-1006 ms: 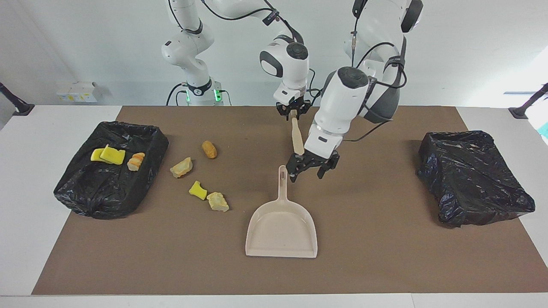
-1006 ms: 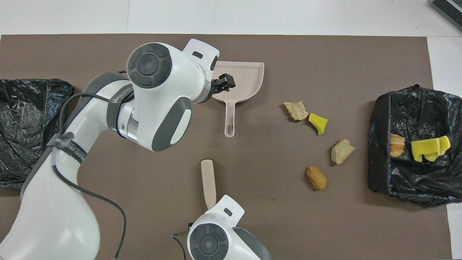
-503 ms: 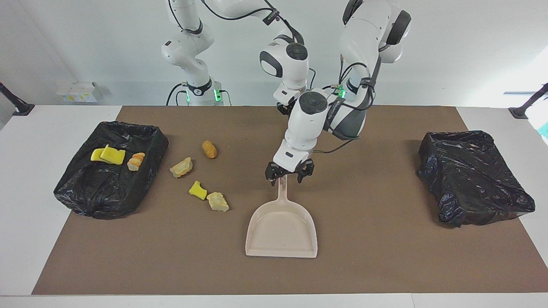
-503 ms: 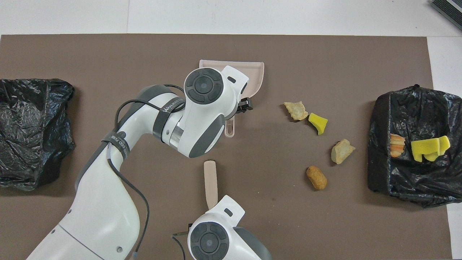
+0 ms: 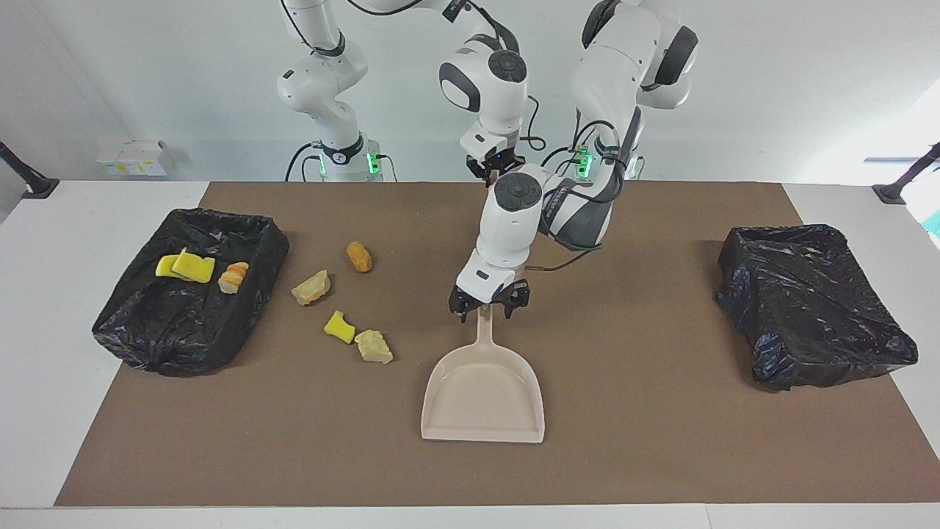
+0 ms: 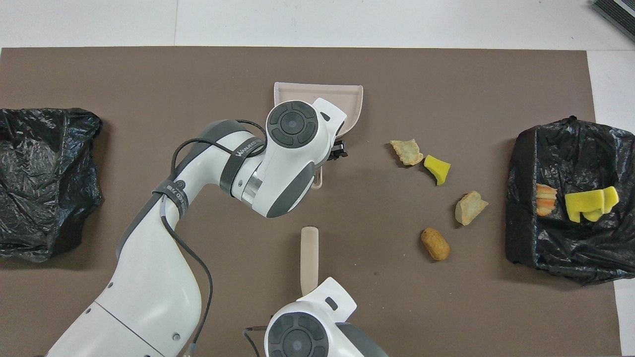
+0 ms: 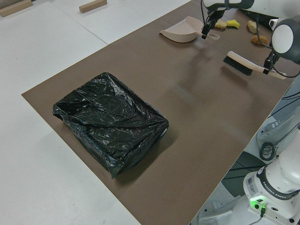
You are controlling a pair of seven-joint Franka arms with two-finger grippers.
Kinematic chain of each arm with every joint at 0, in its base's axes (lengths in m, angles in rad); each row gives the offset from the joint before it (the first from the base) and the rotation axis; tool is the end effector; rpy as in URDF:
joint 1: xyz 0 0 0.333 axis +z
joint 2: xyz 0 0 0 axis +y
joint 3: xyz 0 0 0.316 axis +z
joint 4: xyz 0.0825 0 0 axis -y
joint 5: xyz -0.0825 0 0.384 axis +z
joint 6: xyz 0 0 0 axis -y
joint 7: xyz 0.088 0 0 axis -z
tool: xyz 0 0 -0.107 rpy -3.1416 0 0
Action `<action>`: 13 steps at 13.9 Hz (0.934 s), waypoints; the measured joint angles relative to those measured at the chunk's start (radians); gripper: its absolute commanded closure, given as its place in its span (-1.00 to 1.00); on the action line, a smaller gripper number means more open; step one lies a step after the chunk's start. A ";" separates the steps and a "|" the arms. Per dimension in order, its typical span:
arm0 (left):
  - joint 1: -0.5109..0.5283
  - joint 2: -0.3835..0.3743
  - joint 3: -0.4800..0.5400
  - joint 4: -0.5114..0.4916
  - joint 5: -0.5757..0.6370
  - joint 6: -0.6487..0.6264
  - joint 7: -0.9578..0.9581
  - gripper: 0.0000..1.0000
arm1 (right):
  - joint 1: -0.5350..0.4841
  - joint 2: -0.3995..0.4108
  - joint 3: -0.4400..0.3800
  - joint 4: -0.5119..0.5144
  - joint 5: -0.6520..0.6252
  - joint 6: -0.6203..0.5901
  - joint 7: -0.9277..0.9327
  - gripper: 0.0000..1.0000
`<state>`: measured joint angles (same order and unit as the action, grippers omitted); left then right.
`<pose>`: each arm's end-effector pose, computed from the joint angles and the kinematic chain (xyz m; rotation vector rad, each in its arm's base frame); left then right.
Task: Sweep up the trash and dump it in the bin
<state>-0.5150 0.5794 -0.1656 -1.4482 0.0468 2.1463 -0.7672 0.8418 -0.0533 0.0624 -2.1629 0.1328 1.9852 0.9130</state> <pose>0.5768 -0.4359 0.3654 3.0170 0.1448 0.0955 0.3098 0.4075 0.4100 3.1015 -0.1089 -0.2595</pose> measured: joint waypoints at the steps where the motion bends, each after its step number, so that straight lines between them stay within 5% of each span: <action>1: 0.000 0.000 -0.001 -0.001 0.000 -0.004 0.000 0.47 | -0.014 -0.025 -0.001 -0.002 0.000 -0.023 0.000 1.00; 2: -0.001 0.000 -0.002 -0.001 0.000 -0.007 0.000 0.99 | -0.021 -0.039 -0.002 -0.008 0.000 -0.028 0.000 1.00; 7: -0.002 -0.002 -0.002 0.000 0.007 -0.046 0.071 1.00 | -0.054 -0.045 -0.003 -0.058 -0.006 -0.050 0.001 1.00; 13: 0.054 -0.083 0.011 0.003 0.008 -0.190 0.443 1.00 | -0.230 -0.071 -0.009 -0.064 -0.068 -0.207 0.144 1.00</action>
<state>-0.4611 0.4964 -0.1550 -1.4450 0.0547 1.9564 -0.3237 0.6114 -0.1248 0.0536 -2.2267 0.0651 1.7784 1.0567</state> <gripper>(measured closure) 0.674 0.736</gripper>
